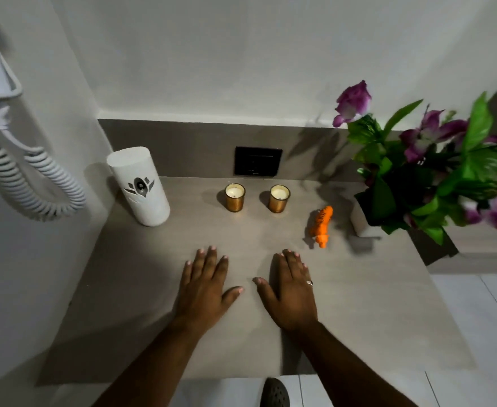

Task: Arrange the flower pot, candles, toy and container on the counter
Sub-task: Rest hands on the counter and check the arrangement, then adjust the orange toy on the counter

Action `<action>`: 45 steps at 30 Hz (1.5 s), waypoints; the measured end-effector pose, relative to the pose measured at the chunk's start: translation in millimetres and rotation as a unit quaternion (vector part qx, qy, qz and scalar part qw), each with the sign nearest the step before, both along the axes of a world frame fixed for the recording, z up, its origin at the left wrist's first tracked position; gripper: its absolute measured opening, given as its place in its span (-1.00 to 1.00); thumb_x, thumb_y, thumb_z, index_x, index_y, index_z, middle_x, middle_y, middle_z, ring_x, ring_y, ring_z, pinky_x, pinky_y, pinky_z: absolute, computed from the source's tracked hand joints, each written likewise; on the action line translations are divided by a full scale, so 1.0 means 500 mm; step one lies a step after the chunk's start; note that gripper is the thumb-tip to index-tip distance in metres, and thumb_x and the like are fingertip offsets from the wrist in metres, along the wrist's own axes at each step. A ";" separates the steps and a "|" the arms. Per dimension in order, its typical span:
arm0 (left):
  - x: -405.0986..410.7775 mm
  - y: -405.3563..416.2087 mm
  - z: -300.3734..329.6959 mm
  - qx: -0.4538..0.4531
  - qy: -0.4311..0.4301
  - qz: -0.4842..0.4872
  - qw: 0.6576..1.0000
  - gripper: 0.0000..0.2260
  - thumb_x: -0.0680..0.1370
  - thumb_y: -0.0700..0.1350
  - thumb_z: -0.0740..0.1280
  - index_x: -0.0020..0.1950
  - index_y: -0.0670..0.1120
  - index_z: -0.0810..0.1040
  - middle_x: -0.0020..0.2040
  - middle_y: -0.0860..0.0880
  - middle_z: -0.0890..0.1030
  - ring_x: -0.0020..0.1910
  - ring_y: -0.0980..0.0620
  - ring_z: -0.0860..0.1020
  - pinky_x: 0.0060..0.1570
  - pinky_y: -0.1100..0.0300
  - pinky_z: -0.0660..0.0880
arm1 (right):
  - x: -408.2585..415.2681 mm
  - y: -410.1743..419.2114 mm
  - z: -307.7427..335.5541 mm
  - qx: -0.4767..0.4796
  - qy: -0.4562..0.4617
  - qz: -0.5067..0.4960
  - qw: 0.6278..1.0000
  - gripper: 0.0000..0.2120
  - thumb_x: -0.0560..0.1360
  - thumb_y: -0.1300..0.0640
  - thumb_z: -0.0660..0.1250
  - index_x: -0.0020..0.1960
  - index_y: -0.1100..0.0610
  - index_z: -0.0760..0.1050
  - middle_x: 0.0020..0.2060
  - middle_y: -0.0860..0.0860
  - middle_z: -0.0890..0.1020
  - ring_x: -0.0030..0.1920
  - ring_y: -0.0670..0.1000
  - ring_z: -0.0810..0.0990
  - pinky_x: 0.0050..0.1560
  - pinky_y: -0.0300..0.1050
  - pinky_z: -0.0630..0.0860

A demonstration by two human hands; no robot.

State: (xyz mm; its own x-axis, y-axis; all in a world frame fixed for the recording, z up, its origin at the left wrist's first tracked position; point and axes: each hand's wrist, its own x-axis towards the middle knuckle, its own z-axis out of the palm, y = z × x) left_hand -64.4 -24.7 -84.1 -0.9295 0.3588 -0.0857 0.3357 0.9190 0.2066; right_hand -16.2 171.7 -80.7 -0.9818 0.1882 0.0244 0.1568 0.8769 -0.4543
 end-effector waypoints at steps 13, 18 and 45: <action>0.012 0.037 -0.015 -0.018 0.019 0.012 1.000 -0.18 0.42 0.48 -0.12 0.55 0.03 0.15 0.59 -0.10 0.16 0.57 -0.19 0.07 0.47 -0.26 0.05 | -0.096 0.318 0.024 -0.316 0.202 -0.395 0.839 0.07 0.33 0.06 0.62 0.59 0.19 -0.01 0.51 0.18 0.27 0.48 0.12 0.30 0.50 -0.01 0.24; 0.011 0.042 -0.015 -0.011 0.013 0.017 1.000 -0.18 0.41 0.48 -0.08 0.53 0.02 0.22 0.58 -0.10 0.19 0.56 -0.19 0.12 0.47 -0.27 0.07 | -0.144 0.392 0.001 -0.279 0.229 -0.401 0.842 -0.22 0.28 0.06 0.63 0.38 0.14 0.34 0.26 0.12 0.56 0.26 0.16 0.55 0.24 -0.14 0.41; 0.013 0.050 0.012 -0.009 -0.006 0.031 0.999 -0.17 0.42 0.48 -0.14 0.49 0.00 0.32 0.53 -0.13 0.30 0.51 -0.22 0.24 0.41 -0.28 0.21 | -0.217 0.229 0.101 -0.193 -0.034 -0.301 0.933 -0.53 0.60 -0.16 0.18 -0.20 0.20 0.58 -0.39 0.05 0.68 -0.38 0.05 0.67 -0.18 -0.05 0.67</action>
